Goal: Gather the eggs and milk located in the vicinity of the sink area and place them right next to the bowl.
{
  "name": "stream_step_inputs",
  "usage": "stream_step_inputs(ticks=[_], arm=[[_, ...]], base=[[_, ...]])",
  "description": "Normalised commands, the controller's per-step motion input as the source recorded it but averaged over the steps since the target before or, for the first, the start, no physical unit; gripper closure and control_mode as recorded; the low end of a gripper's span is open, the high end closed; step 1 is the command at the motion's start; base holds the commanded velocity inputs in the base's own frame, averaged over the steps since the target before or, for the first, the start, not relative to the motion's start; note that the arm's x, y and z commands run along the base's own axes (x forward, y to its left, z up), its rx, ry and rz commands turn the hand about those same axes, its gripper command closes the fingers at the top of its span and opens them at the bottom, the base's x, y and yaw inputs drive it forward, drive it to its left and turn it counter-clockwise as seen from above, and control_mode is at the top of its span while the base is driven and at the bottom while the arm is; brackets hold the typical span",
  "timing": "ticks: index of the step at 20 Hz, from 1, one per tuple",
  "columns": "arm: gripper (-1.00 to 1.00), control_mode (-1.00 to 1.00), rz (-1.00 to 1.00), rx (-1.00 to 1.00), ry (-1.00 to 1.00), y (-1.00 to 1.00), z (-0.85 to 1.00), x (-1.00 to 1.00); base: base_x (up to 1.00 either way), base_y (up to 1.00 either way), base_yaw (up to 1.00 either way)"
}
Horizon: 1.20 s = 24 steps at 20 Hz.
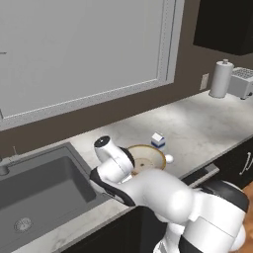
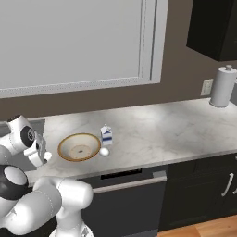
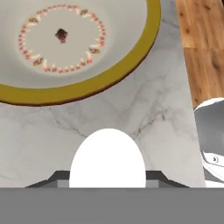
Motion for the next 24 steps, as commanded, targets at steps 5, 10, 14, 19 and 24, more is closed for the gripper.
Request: stream_step_inputs(ticks=[5, 10, 14, 19, 24], arm=[[1.00, -1.00, 0.00, 0.00, 0.00, 0.00, -0.21, 0.01], [1.00, -1.00, 0.00, 0.00, 0.01, -0.03, -0.06, 0.16], [1.00, -1.00, 0.01, 0.00, 0.03, 0.00, 0.00, 0.24], [1.00, -1.00, 0.00, 0.00, 0.03, 0.00, 0.00, 0.17], [1.00, -1.00, 0.00, 0.00, 0.02, 0.00, -0.01, 0.11]], base=[[0.00, 0.00, 0.00], [0.00, 0.00, 0.00], [0.00, 0.00, 0.00], [0.00, 0.00, 0.00], [0.00, 0.00, 0.00]])
